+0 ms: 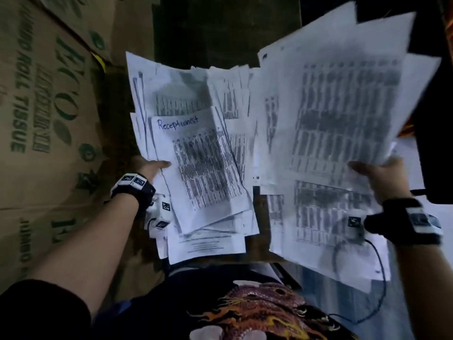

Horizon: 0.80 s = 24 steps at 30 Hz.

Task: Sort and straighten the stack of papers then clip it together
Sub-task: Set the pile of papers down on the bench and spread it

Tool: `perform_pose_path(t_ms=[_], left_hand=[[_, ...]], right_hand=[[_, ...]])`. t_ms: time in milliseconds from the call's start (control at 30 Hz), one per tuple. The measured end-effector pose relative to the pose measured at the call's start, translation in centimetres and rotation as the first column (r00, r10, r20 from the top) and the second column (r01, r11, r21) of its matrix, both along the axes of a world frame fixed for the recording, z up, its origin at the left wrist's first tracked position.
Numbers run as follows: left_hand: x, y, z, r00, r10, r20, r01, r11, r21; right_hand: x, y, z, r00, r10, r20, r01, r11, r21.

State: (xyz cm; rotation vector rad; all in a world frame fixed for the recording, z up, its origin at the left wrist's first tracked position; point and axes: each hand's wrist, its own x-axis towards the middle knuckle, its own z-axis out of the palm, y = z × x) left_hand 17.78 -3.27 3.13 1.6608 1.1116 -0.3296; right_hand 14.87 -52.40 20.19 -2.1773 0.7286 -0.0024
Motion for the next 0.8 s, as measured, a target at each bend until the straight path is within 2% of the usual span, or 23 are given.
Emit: perform_pose_path(t_ms=[67, 167, 200, 233, 333, 433, 500, 533, 567, 633, 700, 767, 800], left_hand=[[0.1, 0.1, 0.2, 0.999, -0.033, -0.028, 0.034, 0.999, 0.035], [-0.2, 0.4, -2.0, 0.999, -0.032, 0.005, 0.032, 0.999, 0.012], [0.0, 0.8, -3.9, 0.999, -0.034, 0.013, 0.033, 0.999, 0.018], [0.0, -0.4, -1.4, 0.999, -0.055, -0.002, 0.055, 0.998, 0.015], [0.1, -2.6, 1.3, 0.995, -0.097, -0.032, 0.094, 0.992, -0.089], [0.2, -3.6, 1.0, 0.989, -0.14, -0.053, 0.129, 0.977, -0.172], [-0.1, -3.6, 0.7, 0.998, -0.05, 0.036, 0.057, 0.969, -0.242], [0.0, -2.9, -1.6, 0.998, 0.022, 0.057, -0.006, 0.96, -0.279], [0.0, -2.9, -1.2, 0.996, 0.081, 0.045, -0.064, 0.95, -0.306], [0.1, -1.9, -3.0, 0.981, 0.193, 0.026, -0.167, 0.902, -0.397], [0.4, -2.4, -0.6, 0.978, 0.209, -0.01, -0.193, 0.885, -0.424], [0.4, -3.9, 3.1, 0.991, 0.123, -0.053, -0.134, 0.925, -0.356], [0.5, -4.6, 3.6, 0.996, 0.089, -0.028, -0.093, 0.942, -0.322]], right_hand=[[-1.1, -0.6, 2.6, 0.999, -0.009, 0.035, 0.008, 1.0, 0.019], [-1.3, -0.2, 4.5, 0.998, 0.046, 0.044, -0.052, 0.987, 0.15], [-0.9, 0.7, 4.6, 0.997, 0.063, 0.051, -0.071, 0.981, 0.179], [-0.4, 1.3, 4.1, 0.995, 0.08, 0.065, -0.092, 0.973, 0.21], [2.0, 4.1, 1.2, 0.984, 0.16, 0.08, -0.176, 0.94, 0.291], [5.0, 8.3, -3.4, 0.967, 0.254, -0.017, -0.231, 0.904, 0.36], [6.5, 11.0, -6.9, 0.936, 0.323, -0.138, -0.257, 0.898, 0.357], [7.1, 12.1, -8.0, 0.916, 0.353, -0.189, -0.276, 0.899, 0.34], [7.4, 13.3, -8.7, 0.893, 0.377, -0.246, -0.292, 0.901, 0.321], [8.2, 14.6, -10.0, 0.85, 0.415, -0.324, -0.314, 0.894, 0.321], [8.8, 15.4, -10.8, 0.846, 0.384, -0.371, -0.279, 0.91, 0.306], [9.4, 16.0, -11.7, 0.868, 0.366, -0.336, -0.288, 0.922, 0.259], [9.5, 16.6, -12.0, 0.87, 0.381, -0.314, -0.322, 0.92, 0.224]])
